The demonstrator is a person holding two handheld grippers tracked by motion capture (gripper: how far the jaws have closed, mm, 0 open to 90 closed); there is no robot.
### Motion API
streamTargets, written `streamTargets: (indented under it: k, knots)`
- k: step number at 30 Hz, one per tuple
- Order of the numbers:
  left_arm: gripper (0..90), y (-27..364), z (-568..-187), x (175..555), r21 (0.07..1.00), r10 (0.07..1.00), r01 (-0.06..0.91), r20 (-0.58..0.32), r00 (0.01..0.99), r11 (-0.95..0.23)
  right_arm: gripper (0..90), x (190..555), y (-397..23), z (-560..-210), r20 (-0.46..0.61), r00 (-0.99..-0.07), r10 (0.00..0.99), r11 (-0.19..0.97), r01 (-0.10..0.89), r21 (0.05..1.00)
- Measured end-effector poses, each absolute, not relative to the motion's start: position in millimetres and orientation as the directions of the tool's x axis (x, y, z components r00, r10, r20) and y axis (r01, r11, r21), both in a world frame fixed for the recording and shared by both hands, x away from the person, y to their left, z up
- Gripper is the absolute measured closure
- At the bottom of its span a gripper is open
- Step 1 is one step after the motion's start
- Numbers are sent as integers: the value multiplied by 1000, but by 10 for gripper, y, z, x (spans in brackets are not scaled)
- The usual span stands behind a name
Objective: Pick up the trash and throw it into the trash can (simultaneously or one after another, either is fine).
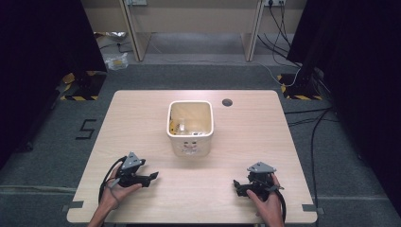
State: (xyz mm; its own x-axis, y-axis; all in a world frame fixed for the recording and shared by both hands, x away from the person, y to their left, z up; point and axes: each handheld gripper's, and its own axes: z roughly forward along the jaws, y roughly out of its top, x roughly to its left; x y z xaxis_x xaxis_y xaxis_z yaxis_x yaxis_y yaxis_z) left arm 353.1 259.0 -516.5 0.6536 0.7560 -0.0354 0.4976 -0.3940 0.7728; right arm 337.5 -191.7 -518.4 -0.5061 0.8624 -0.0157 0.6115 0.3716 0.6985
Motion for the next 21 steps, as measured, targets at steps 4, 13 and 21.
streamTargets:
  k: [4,13,21]
  knots:
    - [214,2589,-5177,3501,769,755,499,-34,655,-399,7,3375,-1917,-5184,-16,-506,862,372,612,699]
    - [210,2627,-5225,3415,760,757,510,-37,653,-402,8,3373,-1917,-5183,-18,-505,863,372,611,699]
    - [197,2617,-5229,3364,748,762,515,-20,647,-418,7,3368,-1912,-5185,-15,-506,862,371,612,699]
